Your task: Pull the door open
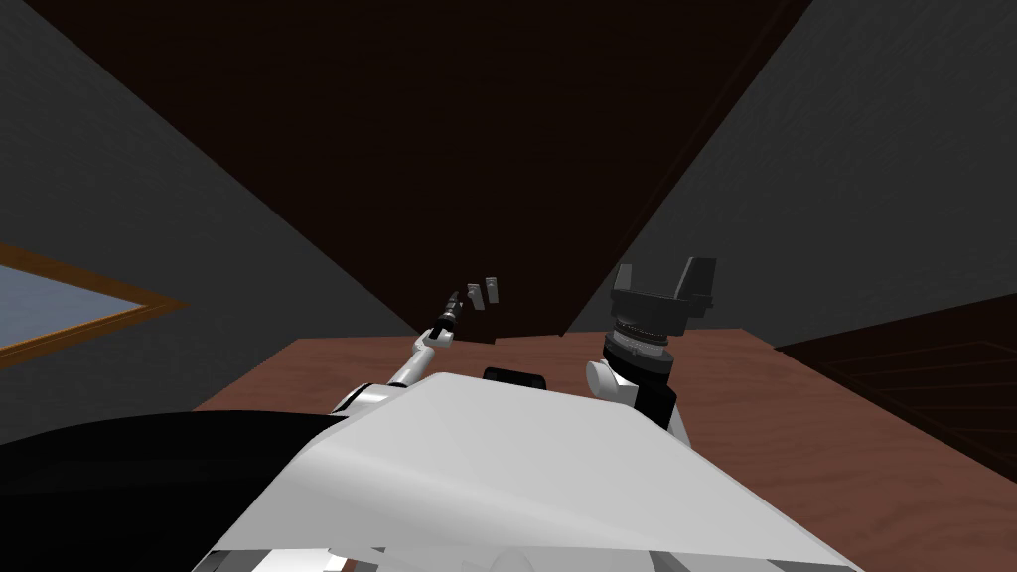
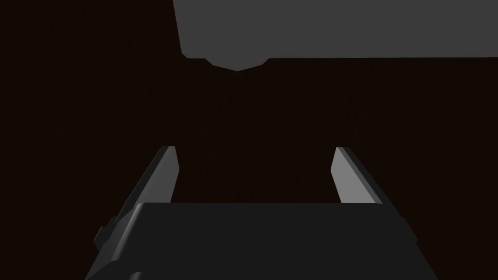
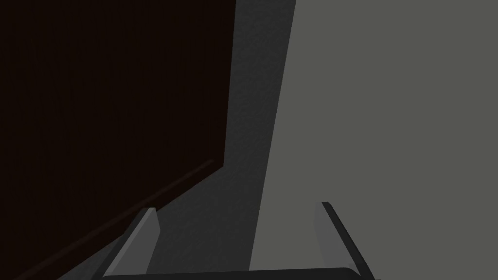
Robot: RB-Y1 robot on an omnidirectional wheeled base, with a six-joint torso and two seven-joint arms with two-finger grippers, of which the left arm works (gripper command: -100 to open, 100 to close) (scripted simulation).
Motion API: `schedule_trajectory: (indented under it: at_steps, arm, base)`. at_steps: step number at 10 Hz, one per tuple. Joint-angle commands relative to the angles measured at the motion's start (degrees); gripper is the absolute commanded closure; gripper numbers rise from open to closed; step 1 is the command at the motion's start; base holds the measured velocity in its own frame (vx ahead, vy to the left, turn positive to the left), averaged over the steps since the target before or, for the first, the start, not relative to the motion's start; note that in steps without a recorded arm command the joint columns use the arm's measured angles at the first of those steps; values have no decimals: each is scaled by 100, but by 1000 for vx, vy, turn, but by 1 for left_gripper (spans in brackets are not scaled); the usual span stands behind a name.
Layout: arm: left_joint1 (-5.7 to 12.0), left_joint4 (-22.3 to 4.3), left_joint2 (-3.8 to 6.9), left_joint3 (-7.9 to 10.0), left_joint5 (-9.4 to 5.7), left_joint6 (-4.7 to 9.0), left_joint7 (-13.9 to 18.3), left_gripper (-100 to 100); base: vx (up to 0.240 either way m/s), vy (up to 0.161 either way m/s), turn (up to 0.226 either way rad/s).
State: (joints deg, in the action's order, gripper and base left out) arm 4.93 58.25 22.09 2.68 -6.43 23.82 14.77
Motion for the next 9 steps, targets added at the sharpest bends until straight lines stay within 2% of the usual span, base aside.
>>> schedule_trajectory:
  at_steps: [1,2,3,8,9]
  arm:
    - [126,-25,-69,-61,17,39,-6,-100]
    - [46,-9,-48,-35,12,42,-5,-100]
    - [46,-9,-48,-35,12,42,-5,100]
    - [46,-9,-48,-35,12,42,-5,100]
    - [-19,16,-6,-91,17,41,39,100]
  base:
    - [168,-174,-164]
    - [72,-80,-26]
    - [-4,7,28]
    - [-15,13,-9]
    - [-100,56,11]
